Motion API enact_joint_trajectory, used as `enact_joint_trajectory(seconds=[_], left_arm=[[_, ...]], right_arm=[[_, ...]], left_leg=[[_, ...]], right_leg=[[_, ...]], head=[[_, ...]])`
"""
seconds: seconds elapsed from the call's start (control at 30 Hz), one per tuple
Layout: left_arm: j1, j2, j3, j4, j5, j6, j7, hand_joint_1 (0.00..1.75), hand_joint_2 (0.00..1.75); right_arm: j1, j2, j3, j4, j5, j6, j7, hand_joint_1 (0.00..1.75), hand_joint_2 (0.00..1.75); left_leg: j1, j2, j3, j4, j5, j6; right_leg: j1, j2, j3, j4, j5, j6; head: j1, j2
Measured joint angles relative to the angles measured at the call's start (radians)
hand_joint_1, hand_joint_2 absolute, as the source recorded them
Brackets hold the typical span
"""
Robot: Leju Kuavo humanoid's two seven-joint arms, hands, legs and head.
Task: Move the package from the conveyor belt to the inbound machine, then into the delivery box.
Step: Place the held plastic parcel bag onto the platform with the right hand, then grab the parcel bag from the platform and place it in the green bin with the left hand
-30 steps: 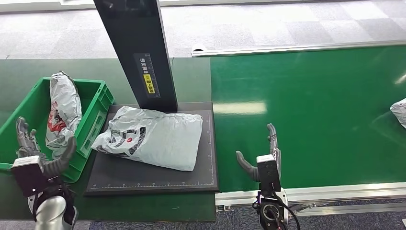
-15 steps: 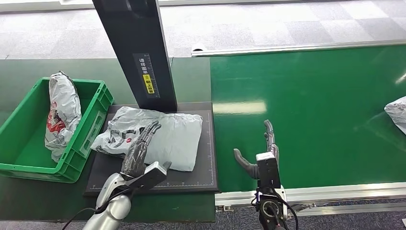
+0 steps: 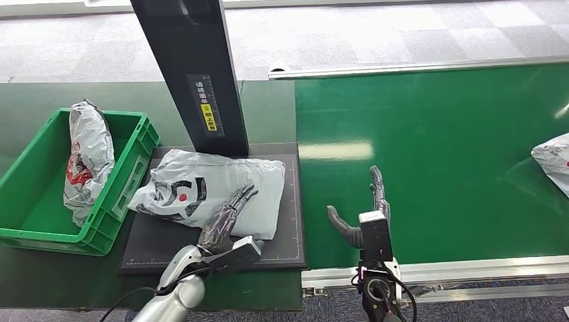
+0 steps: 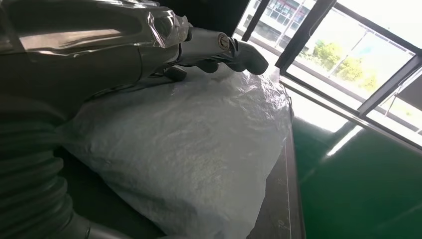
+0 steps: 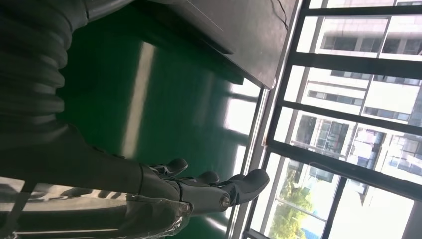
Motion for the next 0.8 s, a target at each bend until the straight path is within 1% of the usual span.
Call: enact_joint_trajectory(seconds=[0.27, 0.37, 0.43, 0.57, 0.6, 0.67, 0.8], left_arm=[[-0.019, -0.013, -0.014, 0.043, -0.023, 0.016, 0.011, 0.00, 1.75], [-0.048, -0.032, -0.033, 0.102, -0.071, 0.059, 0.041, 0.00, 1.75], [-0.075, -0.046, -0.049, 0.153, -0.128, 0.112, 0.084, 0.00, 1.75], [-0.141, -0.075, -0.077, 0.269, -0.265, 0.235, 0.213, 1.75, 1.75], [-0.161, -0.082, -0.080, 0.302, -0.293, 0.260, 0.242, 1.75, 1.75], [-0.192, -0.091, -0.080, 0.358, -0.321, 0.296, 0.271, 1.75, 1.75], [-0.224, -0.098, -0.072, 0.415, -0.322, 0.320, 0.259, 1.75, 1.75]], right_arm=[[-0.001, 0.000, 0.000, 0.001, -0.002, -0.001, -0.004, 0.00, 1.75], [-0.002, 0.001, 0.001, 0.001, -0.003, -0.003, -0.006, 0.00, 1.75], [-0.002, 0.003, 0.002, 0.001, -0.003, -0.004, -0.006, 0.00, 1.75], [-0.002, 0.009, 0.002, -0.001, 0.006, -0.005, 0.001, 0.00, 1.75], [-0.001, 0.011, 0.002, -0.003, 0.010, -0.004, 0.005, 0.00, 1.75], [0.000, 0.015, 0.001, -0.008, 0.016, -0.001, 0.010, 0.00, 1.75], [0.006, 0.019, -0.002, -0.026, 0.021, 0.000, 0.015, 0.00, 1.75]], left_leg=[[0.000, 0.000, 0.000, 0.000, 0.000, 0.000], [0.000, 0.000, 0.000, 0.000, 0.000, 0.000], [0.000, 0.000, 0.000, 0.000, 0.000, 0.000], [0.000, -0.001, 0.001, 0.000, 0.000, 0.000], [0.000, 0.000, 0.002, 0.000, 0.000, 0.000], [0.000, 0.000, 0.003, 0.000, 0.000, 0.000], [0.000, 0.000, 0.004, 0.000, 0.000, 0.000]], right_leg=[[0.000, 0.000, 0.000, 0.000, 0.000, 0.000], [0.000, 0.000, 0.001, 0.000, 0.000, 0.000], [0.000, 0.000, 0.001, 0.000, 0.000, 0.000], [0.000, 0.000, 0.002, 0.000, 0.000, 0.000], [0.000, 0.000, 0.003, 0.000, 0.000, 0.000], [0.000, 0.000, 0.003, 0.000, 0.000, 0.000], [0.000, 0.000, 0.004, 0.000, 0.000, 0.000]], head=[[0.000, 0.000], [0.000, 0.000], [0.000, 0.000], [0.000, 0.000], [0.000, 0.000], [0.000, 0.000], [0.000, 0.000]])
